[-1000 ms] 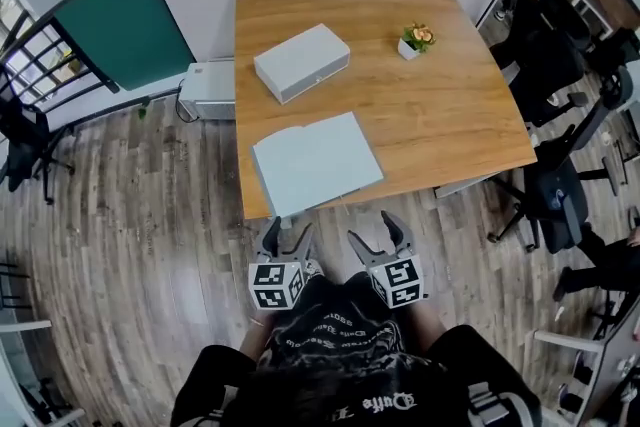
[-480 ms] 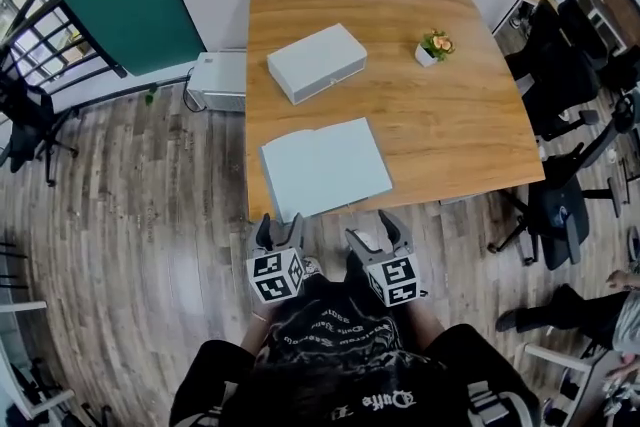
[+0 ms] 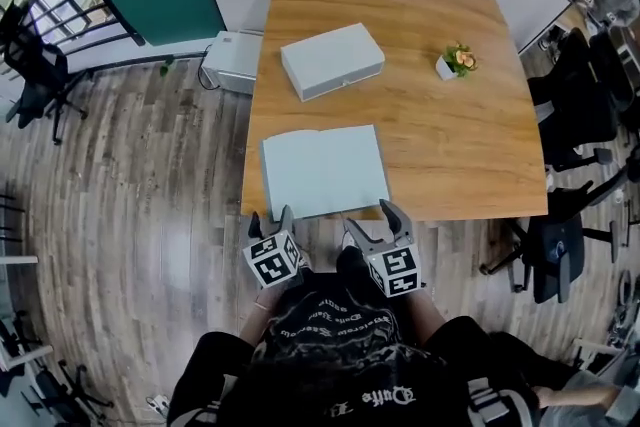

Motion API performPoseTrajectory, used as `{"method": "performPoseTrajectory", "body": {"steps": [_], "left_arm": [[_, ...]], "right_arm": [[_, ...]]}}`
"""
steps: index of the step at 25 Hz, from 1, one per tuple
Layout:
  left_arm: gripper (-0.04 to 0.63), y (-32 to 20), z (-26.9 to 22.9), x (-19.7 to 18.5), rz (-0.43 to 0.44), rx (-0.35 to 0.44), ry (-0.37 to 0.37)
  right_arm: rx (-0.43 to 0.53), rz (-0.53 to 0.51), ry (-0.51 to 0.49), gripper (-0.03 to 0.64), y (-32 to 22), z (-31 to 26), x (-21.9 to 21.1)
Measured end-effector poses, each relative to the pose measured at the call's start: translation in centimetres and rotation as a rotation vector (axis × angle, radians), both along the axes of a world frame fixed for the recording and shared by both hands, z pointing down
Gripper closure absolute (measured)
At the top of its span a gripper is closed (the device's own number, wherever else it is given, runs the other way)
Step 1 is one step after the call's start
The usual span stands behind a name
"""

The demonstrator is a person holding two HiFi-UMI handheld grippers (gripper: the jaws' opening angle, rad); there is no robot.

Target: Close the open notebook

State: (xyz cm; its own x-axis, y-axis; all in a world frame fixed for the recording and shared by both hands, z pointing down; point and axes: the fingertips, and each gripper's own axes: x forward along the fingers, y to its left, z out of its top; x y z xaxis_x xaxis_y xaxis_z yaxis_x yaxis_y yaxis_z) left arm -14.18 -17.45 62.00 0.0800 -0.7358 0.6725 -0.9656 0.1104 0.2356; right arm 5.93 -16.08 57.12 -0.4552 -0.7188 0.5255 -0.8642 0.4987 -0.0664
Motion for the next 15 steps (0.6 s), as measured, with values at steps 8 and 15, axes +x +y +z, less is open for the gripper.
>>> {"method": "performPoseTrajectory", "body": {"steps": [8,15], "left_arm": [[0.253,0.5,2.4,-0.2,-0.151,-0.114,0.018],[0.252,0.9,3.0,0.0,-0.236,-0.136,0.161]], "right_arm": [[-0.004,-0.097,0.0,0.296,-2.8,0.4,0.9],[-0.029,-0.129,0.003,0.305,-3.7,1.0,2.1]]}}
